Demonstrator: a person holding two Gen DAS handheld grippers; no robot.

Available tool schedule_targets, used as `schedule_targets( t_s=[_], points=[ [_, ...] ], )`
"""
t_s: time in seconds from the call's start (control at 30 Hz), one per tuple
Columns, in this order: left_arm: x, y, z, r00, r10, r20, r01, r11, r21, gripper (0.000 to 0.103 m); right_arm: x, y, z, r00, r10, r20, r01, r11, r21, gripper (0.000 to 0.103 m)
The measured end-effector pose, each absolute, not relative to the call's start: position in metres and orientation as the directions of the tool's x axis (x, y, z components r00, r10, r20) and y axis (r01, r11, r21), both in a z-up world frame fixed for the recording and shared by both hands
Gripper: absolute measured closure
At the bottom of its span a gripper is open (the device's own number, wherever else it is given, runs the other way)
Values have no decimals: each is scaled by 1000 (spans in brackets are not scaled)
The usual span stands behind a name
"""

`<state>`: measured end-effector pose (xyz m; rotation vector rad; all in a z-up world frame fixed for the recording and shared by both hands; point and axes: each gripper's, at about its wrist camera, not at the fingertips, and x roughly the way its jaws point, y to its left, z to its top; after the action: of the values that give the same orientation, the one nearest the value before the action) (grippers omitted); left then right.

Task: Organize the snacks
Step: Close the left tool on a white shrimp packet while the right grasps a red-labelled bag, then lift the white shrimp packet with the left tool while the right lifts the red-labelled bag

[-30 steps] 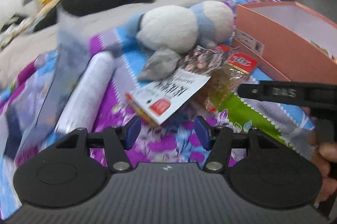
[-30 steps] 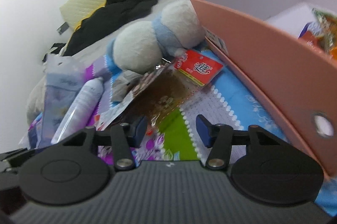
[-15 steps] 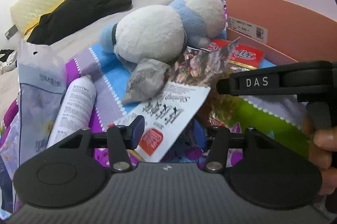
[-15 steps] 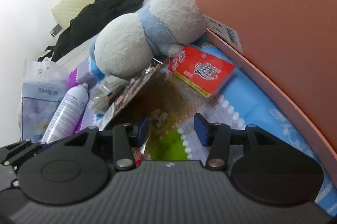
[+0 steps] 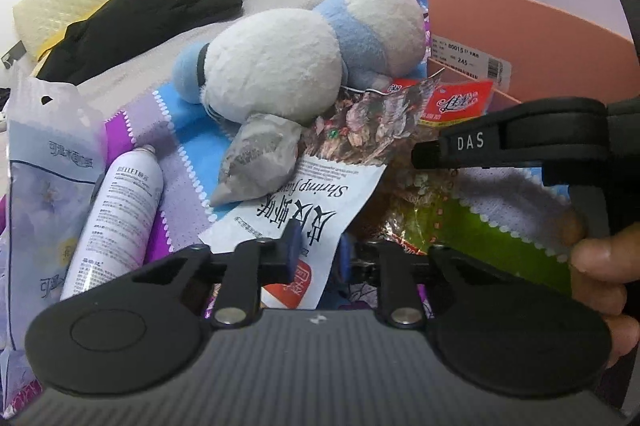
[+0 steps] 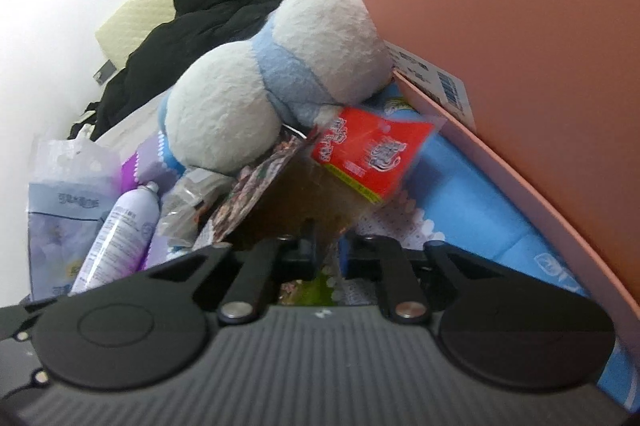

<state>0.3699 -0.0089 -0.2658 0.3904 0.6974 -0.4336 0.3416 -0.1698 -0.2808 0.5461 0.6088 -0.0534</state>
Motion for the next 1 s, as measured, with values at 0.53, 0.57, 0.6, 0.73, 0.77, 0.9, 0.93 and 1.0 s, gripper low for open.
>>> schedule_targets(
  t_s=[0.53,0.57,0.6,0.73,0.77,0.9,0.93,1.0],
  points=[
    [313,10,-212,708,-200,-678,325,944,61,97,295,-165,-231,813,121,-570,133,914,384,100],
    [308,12,-210,704,-194,-684,302,952,41,98,290,-165,-229,811,125,-571,126,917,379,100],
    [303,12,-208,704,-186,-686,281,959,28,99,284,-165,-227,812,130,-569,113,921,372,100],
    [278,7,-198,716,-183,-673,254,967,8,99,262,-165,-217,818,137,-559,75,938,340,100],
    [272,5,-195,719,-183,-671,251,968,5,100,257,-165,-215,818,140,-558,66,941,333,100],
    [248,-1,-185,729,-176,-661,226,974,-10,100,237,-164,-205,820,154,-551,31,950,310,100],
    [243,-1,-183,730,-175,-660,220,975,-15,100,231,-163,-203,819,157,-552,21,953,302,99],
    [231,-2,-180,729,-181,-660,211,977,-34,101,220,-162,-199,817,166,-553,3,957,291,100]
  ],
)
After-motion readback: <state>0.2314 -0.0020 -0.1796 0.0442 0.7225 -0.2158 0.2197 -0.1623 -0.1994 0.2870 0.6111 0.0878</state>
